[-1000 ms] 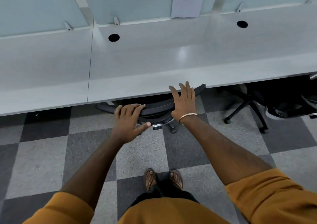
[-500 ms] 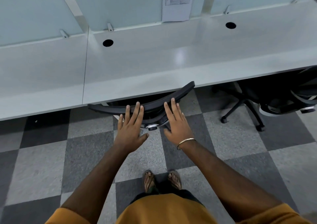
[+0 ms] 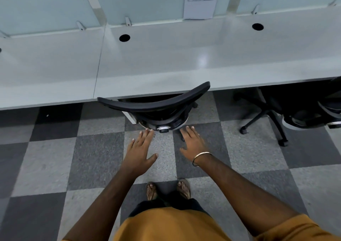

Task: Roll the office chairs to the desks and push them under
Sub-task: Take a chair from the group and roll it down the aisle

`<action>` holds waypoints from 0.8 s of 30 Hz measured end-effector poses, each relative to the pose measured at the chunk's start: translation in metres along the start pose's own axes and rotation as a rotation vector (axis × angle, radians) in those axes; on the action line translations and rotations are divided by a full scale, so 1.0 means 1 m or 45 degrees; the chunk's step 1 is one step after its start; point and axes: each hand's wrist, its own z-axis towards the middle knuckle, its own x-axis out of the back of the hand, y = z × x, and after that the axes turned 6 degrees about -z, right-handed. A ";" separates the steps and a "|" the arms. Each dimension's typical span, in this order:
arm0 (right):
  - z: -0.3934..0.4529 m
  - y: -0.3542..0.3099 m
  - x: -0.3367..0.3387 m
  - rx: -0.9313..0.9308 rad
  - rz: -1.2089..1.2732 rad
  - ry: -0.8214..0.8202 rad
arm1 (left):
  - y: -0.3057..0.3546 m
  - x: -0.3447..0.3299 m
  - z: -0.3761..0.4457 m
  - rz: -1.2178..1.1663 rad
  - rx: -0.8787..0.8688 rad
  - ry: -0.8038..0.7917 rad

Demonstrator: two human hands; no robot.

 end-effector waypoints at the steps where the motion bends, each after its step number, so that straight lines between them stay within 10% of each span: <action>1: 0.001 -0.004 -0.002 0.009 0.002 -0.019 | -0.005 -0.001 -0.004 0.005 0.029 -0.037; 24: 0.007 -0.335 -0.124 0.526 -0.321 -0.388 | -0.257 0.034 -0.260 -0.301 0.628 0.005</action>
